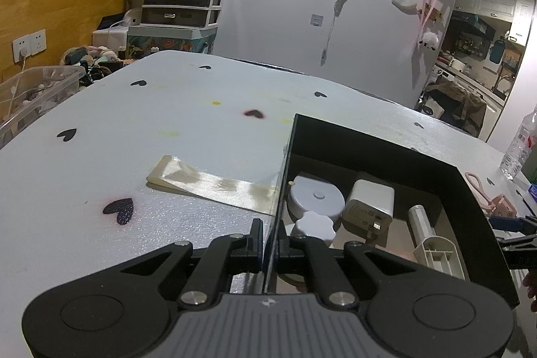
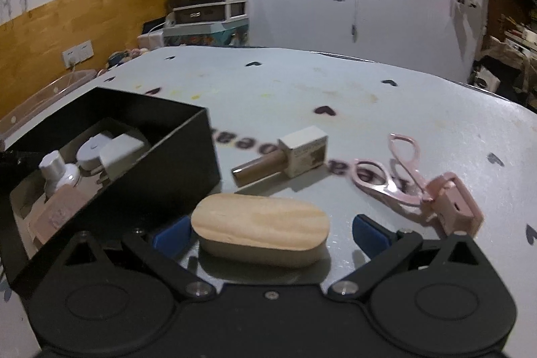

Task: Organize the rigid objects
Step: 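Move the right gripper out of the box onto the oval wooden block, then grasp the oval wooden block with the right gripper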

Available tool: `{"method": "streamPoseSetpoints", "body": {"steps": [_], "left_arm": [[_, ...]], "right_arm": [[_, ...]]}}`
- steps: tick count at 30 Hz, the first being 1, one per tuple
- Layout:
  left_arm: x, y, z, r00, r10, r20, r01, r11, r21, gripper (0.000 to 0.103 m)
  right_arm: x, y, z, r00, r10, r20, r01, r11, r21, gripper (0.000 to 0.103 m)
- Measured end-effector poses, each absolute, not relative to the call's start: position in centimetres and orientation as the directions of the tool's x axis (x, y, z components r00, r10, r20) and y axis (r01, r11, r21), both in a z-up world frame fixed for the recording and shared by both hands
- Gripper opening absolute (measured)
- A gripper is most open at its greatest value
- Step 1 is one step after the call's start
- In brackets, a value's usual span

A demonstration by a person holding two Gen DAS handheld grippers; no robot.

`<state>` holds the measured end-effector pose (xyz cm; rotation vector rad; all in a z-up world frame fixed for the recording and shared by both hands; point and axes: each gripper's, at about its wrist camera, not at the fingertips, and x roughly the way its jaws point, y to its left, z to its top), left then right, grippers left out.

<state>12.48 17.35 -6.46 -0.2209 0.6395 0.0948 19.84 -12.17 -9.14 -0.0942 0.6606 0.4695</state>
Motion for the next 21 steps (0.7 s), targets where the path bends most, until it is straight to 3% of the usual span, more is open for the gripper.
{"method": "streamPoseSetpoints", "body": {"steps": [13, 14, 16, 21], "left_arm": [[12.3, 17.3, -6.3, 0.798, 0.023, -0.602, -0.155, 0.973, -0.169, 0.007], [12.3, 17.3, -6.3, 0.798, 0.023, -0.602, -0.155, 0.973, -0.169, 0.007], [12.3, 17.3, -6.3, 0.798, 0.022, -0.602, -0.155, 0.973, -0.169, 0.007], [12.3, 17.3, -6.3, 0.800, 0.020, -0.600, -0.155, 0.973, -0.173, 0.007]], "right_arm": [[21.7, -12.4, -9.4, 0.681, 0.378, -0.627, -0.422, 0.903, 0.085, 0.103], [21.8, -12.3, -9.4, 0.680, 0.376, -0.629, -0.422, 0.903, 0.084, 0.102], [22.0, -12.2, -9.5, 0.671, 0.371, -0.642, -0.418, 0.904, 0.085, 0.090], [21.8, -12.9, -9.2, 0.650, 0.387, -0.654, -0.435, 0.895, 0.098, 0.089]]}}
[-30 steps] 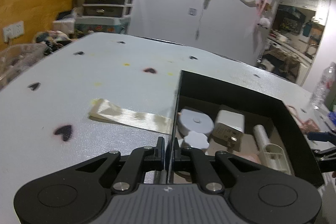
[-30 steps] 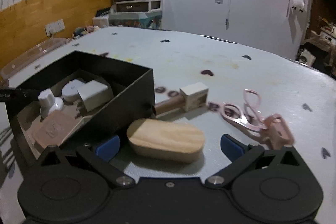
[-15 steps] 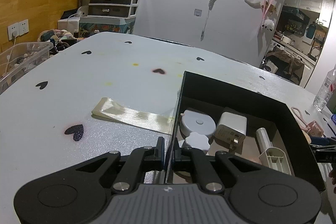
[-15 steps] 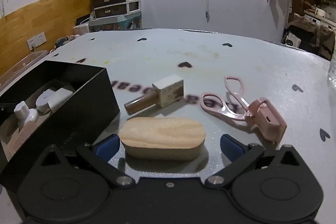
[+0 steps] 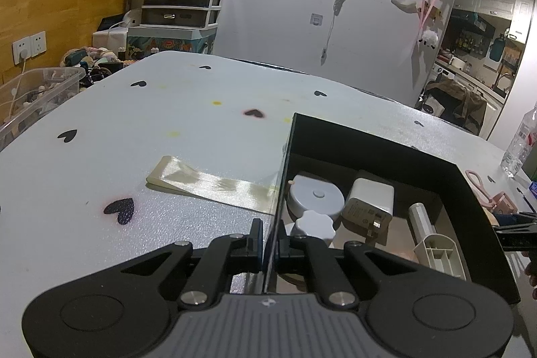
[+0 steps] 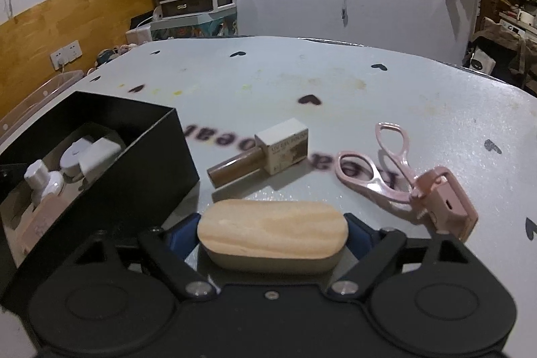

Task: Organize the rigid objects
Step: 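Grasp the oval wooden block with the right gripper, then carry the wooden block into the black box and release it upright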

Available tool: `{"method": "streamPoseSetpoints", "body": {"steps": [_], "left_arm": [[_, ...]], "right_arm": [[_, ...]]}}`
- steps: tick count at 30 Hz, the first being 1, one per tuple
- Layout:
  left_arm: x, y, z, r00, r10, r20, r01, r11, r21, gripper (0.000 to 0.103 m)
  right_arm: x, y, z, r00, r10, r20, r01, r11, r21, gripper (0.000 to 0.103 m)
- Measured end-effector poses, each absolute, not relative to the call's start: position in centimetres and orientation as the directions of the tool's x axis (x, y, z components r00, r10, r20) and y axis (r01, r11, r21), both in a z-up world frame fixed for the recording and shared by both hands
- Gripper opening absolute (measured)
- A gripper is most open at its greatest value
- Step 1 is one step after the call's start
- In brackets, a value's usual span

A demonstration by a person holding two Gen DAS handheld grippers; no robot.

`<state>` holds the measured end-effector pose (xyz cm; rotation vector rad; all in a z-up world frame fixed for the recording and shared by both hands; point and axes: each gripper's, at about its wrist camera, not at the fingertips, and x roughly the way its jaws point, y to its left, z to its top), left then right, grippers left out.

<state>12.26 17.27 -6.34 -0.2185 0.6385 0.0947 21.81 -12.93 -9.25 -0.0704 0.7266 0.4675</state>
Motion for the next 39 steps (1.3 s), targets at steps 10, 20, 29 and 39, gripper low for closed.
{"method": "streamPoseSetpoints", "body": {"steps": [10, 20, 29, 39], "left_arm": [[12.3, 17.2, -6.4, 0.801, 0.023, -0.598, -0.161, 0.971, -0.178, 0.007], [12.2, 17.3, -6.3, 0.805, 0.014, -0.594, -0.155, 0.970, -0.187, 0.007], [12.3, 17.5, -6.4, 0.807, 0.001, -0.591, -0.143, 0.970, -0.195, 0.007], [12.3, 17.6, -6.4, 0.808, -0.001, -0.589, -0.144, 0.970, -0.198, 0.007]], "right_arm": [[18.7, -12.4, -2.2, 0.659, 0.532, -0.532, -0.575, 0.812, 0.100, 0.089], [18.5, -3.3, -0.4, 0.442, 0.676, -0.589, -0.850, 0.526, -0.034, 0.089], [21.7, -0.7, -2.7, 0.413, 0.647, -0.641, -0.854, 0.520, -0.025, 0.093], [20.9, -1.8, -3.0, 0.352, 0.652, -0.671, -0.869, 0.494, 0.024, 0.086]]}}
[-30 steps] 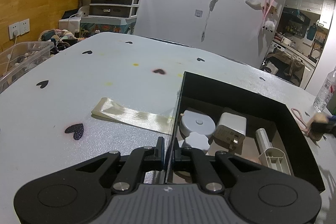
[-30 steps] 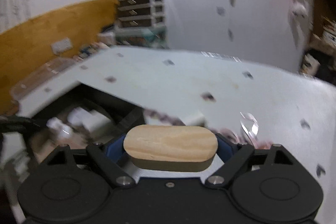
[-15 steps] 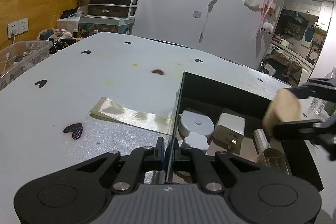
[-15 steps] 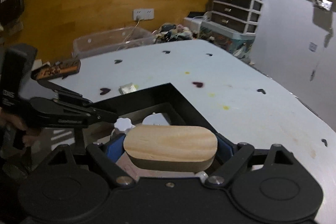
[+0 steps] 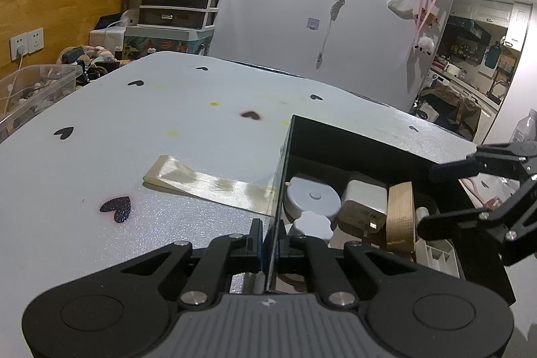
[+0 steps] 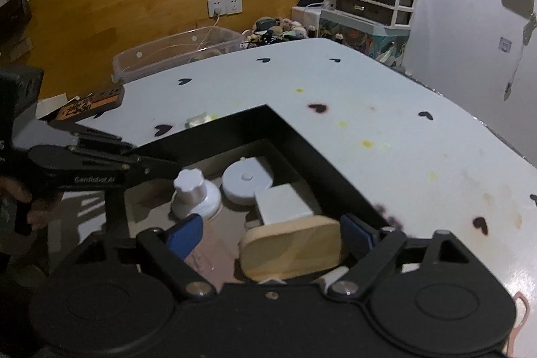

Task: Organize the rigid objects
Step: 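Carry the wooden block into the black box and release it upright, then withdraw the right gripper toward the UV gel polish bottle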

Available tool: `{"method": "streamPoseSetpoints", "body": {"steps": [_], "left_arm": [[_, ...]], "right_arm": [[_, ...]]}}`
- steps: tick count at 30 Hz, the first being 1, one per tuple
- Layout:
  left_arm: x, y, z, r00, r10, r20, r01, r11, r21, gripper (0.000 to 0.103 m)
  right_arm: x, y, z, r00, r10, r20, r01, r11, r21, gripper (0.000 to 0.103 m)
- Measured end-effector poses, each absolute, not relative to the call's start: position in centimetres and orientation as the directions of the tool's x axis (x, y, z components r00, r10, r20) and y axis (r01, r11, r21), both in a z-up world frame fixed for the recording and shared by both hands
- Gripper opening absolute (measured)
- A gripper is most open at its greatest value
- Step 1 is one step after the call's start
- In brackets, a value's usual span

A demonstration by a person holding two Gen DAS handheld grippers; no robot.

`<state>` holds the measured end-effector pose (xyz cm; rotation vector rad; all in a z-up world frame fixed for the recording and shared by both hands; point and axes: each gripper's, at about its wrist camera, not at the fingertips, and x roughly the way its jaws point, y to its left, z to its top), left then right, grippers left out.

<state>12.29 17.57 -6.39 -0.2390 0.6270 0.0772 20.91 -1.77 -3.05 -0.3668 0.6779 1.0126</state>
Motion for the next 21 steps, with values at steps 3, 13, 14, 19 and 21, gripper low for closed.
{"method": "streamPoseSetpoints", "body": {"steps": [3, 13, 14, 19, 21], "left_arm": [[12.3, 17.6, -6.4, 0.807, 0.000, -0.590, -0.144, 0.970, -0.196, 0.007], [12.4, 17.6, -6.4, 0.806, 0.003, -0.592, -0.145, 0.971, -0.192, 0.007], [12.4, 17.7, -6.4, 0.805, 0.004, -0.593, -0.145, 0.971, -0.191, 0.007], [12.4, 17.7, -6.5, 0.803, 0.009, -0.596, -0.149, 0.971, -0.186, 0.007], [12.4, 17.5, -6.5, 0.801, 0.013, -0.599, -0.151, 0.972, -0.181, 0.007]], "right_arm": [[20.7, -1.7, -3.3, 0.343, 0.646, -0.681, -0.870, 0.492, 0.028, 0.081], [20.0, -2.3, -2.4, 0.348, 0.651, -0.675, -0.852, 0.520, 0.061, 0.081], [19.9, -2.5, -2.2, 0.353, 0.652, -0.672, -0.849, 0.524, 0.063, 0.082], [19.1, -3.6, -1.3, 0.382, 0.658, -0.649, -0.837, 0.543, 0.058, 0.087], [18.7, -4.2, -1.0, 0.394, 0.660, -0.639, -0.831, 0.553, 0.059, 0.089]]}}
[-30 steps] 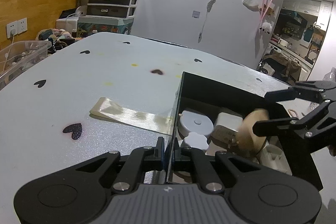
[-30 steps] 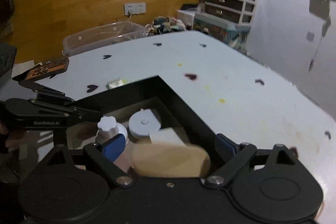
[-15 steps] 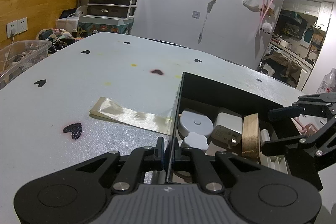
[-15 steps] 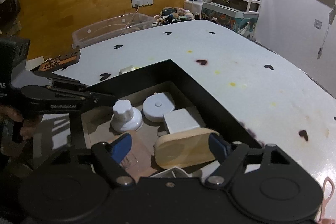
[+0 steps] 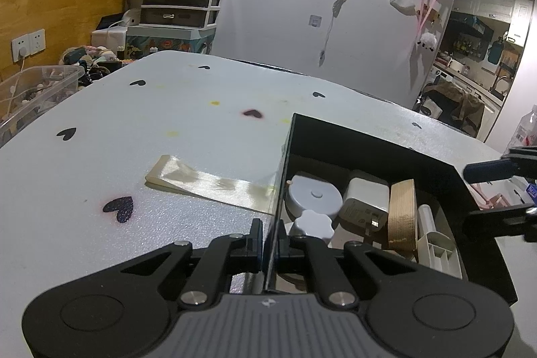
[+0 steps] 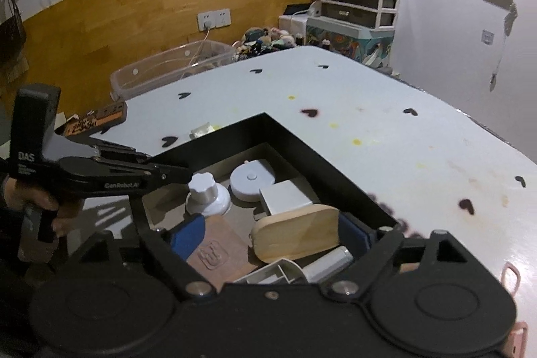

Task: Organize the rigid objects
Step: 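Withdraw the right gripper toward the UV gel polish bottle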

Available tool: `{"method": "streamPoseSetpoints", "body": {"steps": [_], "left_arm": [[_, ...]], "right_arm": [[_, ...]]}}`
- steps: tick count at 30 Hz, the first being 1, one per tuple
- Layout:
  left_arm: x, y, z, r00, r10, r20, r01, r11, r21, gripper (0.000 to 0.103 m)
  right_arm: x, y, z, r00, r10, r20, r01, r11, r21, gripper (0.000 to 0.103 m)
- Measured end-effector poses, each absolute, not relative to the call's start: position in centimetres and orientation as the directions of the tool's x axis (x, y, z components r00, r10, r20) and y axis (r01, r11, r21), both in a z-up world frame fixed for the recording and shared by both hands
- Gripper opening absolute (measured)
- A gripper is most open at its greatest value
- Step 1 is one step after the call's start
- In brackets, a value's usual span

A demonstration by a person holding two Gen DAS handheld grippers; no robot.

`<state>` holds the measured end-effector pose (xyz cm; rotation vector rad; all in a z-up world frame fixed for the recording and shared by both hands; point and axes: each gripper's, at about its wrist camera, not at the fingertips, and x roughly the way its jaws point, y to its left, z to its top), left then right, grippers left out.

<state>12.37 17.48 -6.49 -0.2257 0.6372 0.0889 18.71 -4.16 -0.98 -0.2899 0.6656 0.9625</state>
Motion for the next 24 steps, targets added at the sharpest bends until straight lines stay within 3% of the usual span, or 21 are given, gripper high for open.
{"method": "streamPoseSetpoints", "body": {"steps": [24], "left_arm": [[11.9, 16.4, -5.5, 0.782, 0.057, -0.620, -0.167, 0.979, -0.120, 0.007]], "right_arm": [[15.4, -12.7, 0.5, 0.615, 0.631, -0.474, -0.675, 0.731, 0.098, 0.103]]}}
